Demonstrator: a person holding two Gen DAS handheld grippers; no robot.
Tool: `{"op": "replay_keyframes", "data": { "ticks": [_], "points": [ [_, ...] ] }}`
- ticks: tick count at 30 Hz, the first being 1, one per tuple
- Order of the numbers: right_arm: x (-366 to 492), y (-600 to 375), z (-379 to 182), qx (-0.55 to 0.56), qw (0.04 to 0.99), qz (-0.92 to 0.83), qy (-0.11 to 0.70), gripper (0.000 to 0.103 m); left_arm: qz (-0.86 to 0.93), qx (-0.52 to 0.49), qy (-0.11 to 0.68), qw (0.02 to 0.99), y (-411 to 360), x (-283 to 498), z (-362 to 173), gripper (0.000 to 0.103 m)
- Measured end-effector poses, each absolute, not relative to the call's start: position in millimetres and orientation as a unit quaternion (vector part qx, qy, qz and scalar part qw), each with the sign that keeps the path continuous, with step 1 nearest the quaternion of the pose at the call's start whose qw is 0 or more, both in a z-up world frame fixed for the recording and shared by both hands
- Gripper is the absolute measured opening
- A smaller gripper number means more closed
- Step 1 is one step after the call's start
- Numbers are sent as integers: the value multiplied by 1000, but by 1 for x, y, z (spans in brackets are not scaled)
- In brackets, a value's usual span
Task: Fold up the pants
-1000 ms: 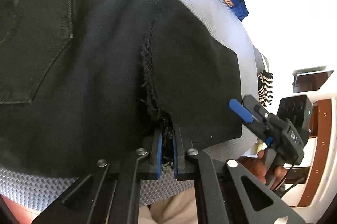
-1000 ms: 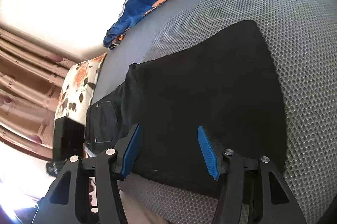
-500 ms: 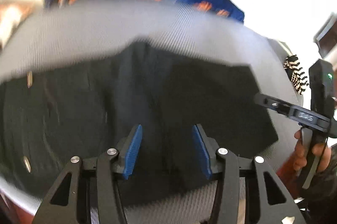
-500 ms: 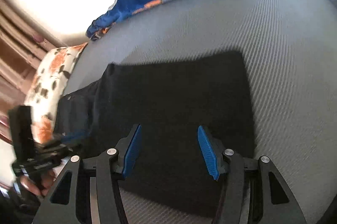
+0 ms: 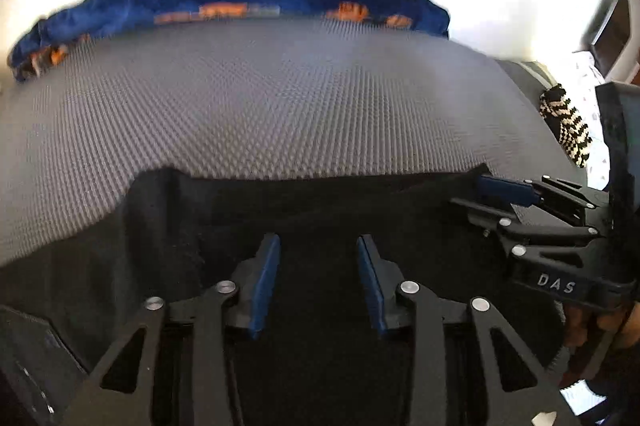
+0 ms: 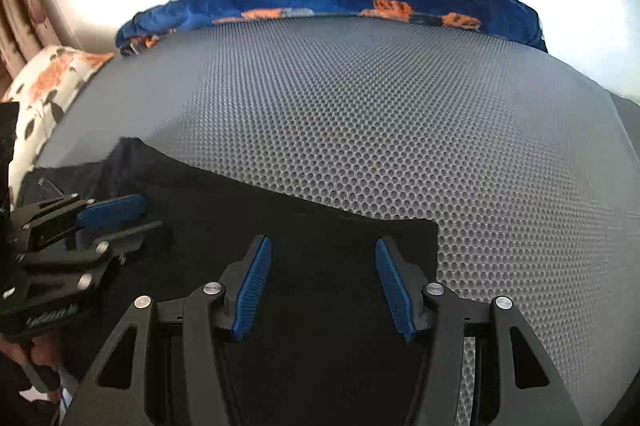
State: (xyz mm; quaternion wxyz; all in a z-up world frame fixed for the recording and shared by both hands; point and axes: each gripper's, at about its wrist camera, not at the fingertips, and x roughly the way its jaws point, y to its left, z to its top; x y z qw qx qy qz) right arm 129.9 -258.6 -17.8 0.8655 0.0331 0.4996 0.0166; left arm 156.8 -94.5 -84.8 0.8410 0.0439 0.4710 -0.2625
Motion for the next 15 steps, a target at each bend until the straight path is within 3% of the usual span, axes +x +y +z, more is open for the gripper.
{"op": "replay_keyframes", "data": {
  "ticks": [7, 15],
  "points": [
    [127, -251, -16, 12, 866, 21, 500, 56, -260, 93, 461, 843, -102, 146, -83, 40],
    [85, -240, -13, 0, 854, 27, 519, 56, -239, 118, 466, 844, -82, 117, -81, 54]
  ]
}}
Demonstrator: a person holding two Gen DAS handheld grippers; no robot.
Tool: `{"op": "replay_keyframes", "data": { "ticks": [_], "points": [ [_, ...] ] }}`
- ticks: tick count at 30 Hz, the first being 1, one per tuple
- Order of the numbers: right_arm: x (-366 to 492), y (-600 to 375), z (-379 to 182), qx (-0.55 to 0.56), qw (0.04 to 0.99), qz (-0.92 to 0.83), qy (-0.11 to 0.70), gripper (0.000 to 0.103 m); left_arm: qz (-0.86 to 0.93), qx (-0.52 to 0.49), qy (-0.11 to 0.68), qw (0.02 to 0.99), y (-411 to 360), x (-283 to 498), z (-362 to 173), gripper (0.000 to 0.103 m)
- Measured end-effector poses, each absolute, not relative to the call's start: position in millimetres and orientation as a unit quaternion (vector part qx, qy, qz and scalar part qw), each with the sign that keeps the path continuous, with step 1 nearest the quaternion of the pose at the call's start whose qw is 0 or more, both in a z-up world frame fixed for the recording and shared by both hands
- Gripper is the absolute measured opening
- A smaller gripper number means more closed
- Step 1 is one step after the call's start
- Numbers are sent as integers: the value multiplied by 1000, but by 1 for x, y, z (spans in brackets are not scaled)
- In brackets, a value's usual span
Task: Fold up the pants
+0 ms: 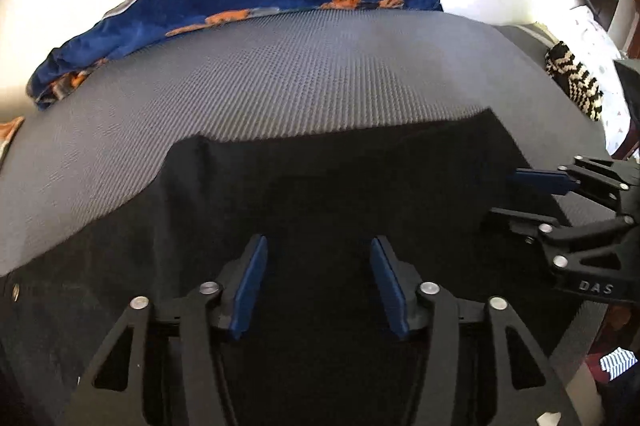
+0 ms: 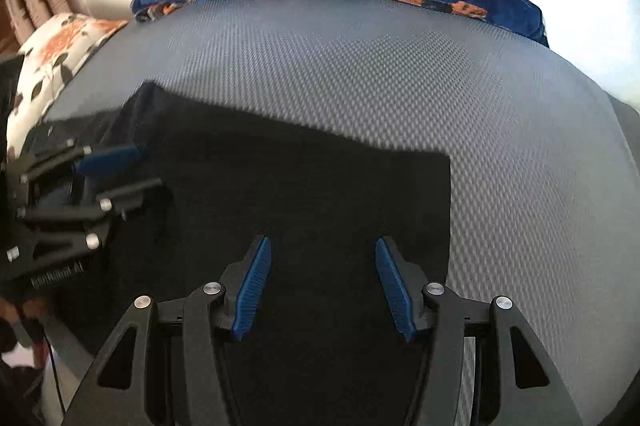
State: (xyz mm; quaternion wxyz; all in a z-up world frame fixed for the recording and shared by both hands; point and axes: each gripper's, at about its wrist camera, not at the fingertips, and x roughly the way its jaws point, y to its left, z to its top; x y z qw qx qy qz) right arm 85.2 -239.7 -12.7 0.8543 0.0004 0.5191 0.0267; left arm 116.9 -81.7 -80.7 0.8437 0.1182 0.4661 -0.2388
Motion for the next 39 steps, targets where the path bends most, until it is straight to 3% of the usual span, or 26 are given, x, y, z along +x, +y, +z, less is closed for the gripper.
{"op": "replay_keyframes", "data": {
  "ticks": [13, 24, 32, 39],
  "points": [
    [27, -200, -9, 19, 842, 60, 535, 58, -157, 93, 477, 860, -13, 70, -45, 57],
    [32, -131, -7, 42, 819, 170, 546, 58, -51, -135, 476, 867, 174, 34, -4, 59],
    [44, -129, 2, 98, 812, 187, 544, 58, -31, -372, 503, 779, 268, 19, -53, 59],
    [53, -133, 9, 100, 816, 174, 541, 58, -41, -423, 499, 755, 286, 34, -85, 56]
  ]
}}
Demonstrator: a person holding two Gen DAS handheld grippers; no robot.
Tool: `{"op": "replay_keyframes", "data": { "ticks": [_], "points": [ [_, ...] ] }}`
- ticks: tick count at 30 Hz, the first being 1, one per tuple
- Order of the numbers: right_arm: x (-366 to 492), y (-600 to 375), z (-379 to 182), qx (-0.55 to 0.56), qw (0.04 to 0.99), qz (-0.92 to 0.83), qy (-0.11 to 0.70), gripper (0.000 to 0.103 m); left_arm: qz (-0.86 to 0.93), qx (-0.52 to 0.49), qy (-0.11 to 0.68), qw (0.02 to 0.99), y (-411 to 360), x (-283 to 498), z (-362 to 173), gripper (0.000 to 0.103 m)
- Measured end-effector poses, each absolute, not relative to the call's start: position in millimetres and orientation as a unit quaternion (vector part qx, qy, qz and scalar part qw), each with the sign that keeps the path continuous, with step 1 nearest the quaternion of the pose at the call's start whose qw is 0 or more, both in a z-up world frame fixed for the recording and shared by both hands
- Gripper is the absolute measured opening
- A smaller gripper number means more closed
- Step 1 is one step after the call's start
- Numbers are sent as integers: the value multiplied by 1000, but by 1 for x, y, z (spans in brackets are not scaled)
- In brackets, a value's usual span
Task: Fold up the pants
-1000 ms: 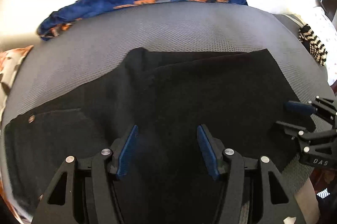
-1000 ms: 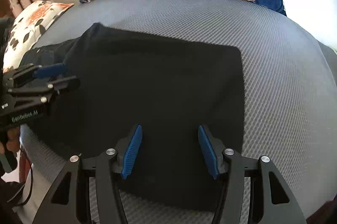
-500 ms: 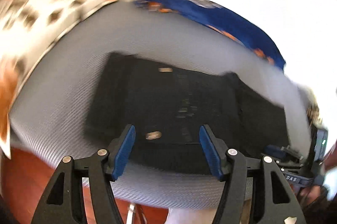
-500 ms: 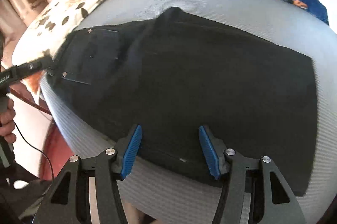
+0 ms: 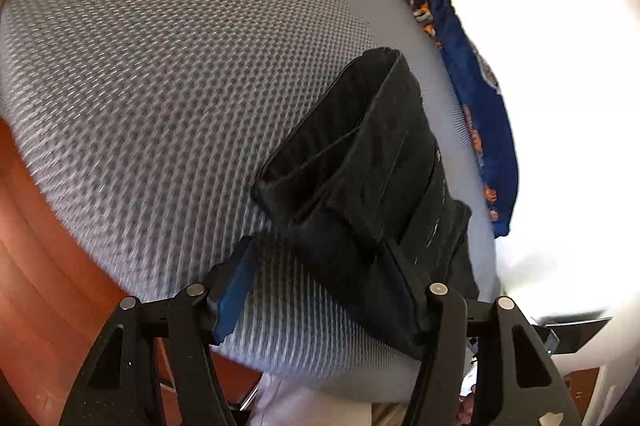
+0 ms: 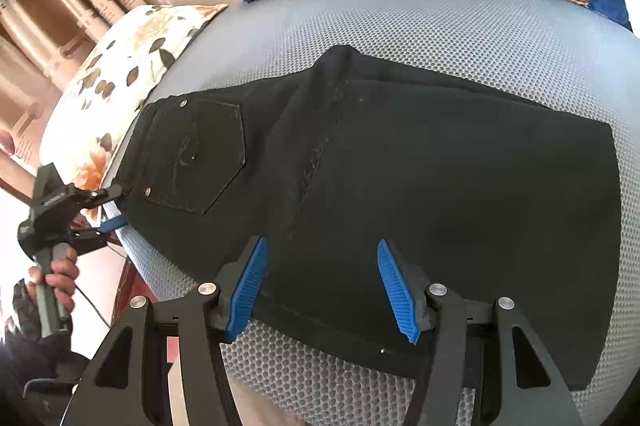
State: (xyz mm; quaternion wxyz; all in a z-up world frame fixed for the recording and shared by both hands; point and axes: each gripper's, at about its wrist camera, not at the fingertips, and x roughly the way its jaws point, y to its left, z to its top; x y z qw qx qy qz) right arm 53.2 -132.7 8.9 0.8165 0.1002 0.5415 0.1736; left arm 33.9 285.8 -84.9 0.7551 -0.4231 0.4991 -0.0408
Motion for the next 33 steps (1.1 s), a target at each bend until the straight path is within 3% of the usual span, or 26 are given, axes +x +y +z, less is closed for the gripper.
{"op": "replay_keyframes", "data": {
  "ticks": [13, 18, 25, 32, 33],
  "points": [
    [70, -110, -2, 90, 809, 167, 557, 58, -99, -402, 421, 807, 289, 73, -91, 58],
    [75, -104, -3, 93, 809, 168, 555, 58, -119, -394, 417, 810, 288, 73, -97, 40],
    [76, -106, -13, 94, 803, 162, 565, 58, -131, -417, 415, 798, 297, 84, -100, 41],
    [73, -104, -15, 91, 806, 163, 562, 60, -132, -372, 399, 828, 278, 90, -92, 55],
    [72, -103, -15, 90, 806, 163, 561, 61, -130, -365, 396, 832, 275, 91, -91, 49]
  ]
}}
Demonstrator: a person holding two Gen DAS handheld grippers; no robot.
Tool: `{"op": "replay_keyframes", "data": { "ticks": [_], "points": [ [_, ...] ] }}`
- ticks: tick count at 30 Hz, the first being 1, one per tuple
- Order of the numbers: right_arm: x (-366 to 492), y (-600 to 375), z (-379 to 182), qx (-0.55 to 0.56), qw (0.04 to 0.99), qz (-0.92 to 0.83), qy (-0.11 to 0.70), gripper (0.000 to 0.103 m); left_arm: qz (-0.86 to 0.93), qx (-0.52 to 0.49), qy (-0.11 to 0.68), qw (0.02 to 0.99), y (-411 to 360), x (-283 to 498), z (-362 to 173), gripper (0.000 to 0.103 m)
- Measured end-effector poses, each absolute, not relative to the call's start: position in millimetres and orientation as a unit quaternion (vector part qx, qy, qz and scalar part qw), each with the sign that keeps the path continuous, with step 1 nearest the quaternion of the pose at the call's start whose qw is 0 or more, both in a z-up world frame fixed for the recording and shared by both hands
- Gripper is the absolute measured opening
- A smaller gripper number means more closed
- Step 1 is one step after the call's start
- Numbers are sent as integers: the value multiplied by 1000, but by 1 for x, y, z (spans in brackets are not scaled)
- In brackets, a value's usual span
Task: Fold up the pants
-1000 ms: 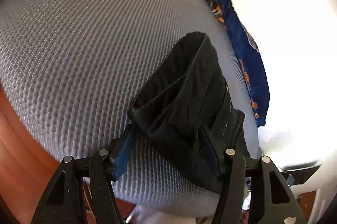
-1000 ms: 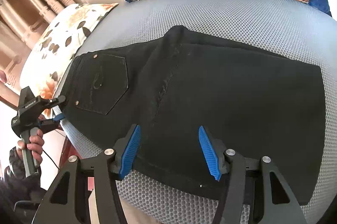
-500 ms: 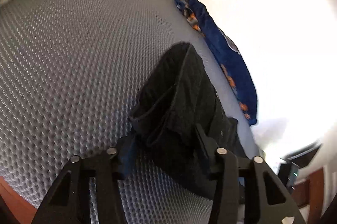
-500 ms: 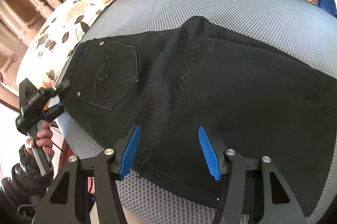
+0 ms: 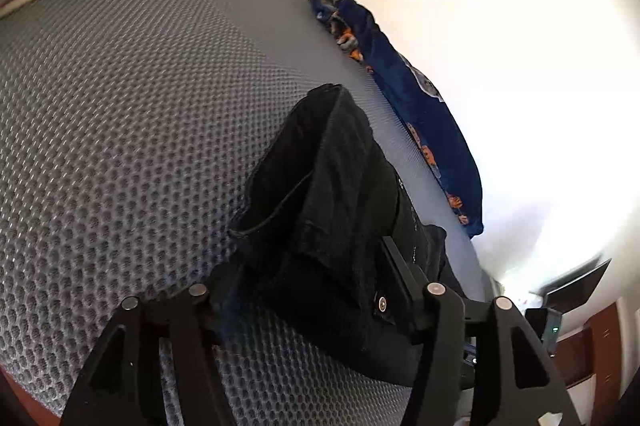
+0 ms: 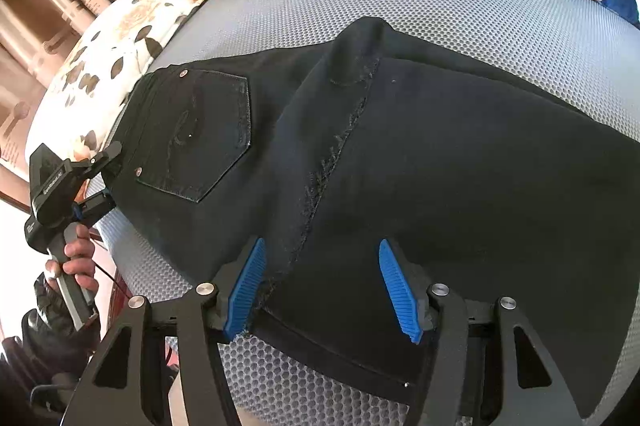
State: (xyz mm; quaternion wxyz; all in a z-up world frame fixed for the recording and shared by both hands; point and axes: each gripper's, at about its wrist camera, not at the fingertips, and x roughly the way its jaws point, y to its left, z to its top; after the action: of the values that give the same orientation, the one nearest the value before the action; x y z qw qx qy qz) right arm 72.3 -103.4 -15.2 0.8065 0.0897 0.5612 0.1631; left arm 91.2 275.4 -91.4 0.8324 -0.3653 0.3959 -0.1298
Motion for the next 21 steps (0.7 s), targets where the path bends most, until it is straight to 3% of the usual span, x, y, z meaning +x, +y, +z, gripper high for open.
{"op": "replay_keyframes", "data": {
  "ticks": [2, 5, 12, 21],
  "points": [
    [72, -101, -15, 88, 808, 163, 560, 63, -120, -350, 402, 838, 270, 96, -95, 28],
    [70, -100, -16, 86, 810, 164, 557, 64, -114, -363, 397, 835, 272, 98, -96, 23],
    [71, -113, -14, 126, 803, 175, 555, 64, -145, -334, 368, 856, 243, 94, -27, 20],
    [66, -200, 46, 209, 835, 152, 485, 64, -286, -233, 333, 868, 100, 97, 84, 19]
  ]
}}
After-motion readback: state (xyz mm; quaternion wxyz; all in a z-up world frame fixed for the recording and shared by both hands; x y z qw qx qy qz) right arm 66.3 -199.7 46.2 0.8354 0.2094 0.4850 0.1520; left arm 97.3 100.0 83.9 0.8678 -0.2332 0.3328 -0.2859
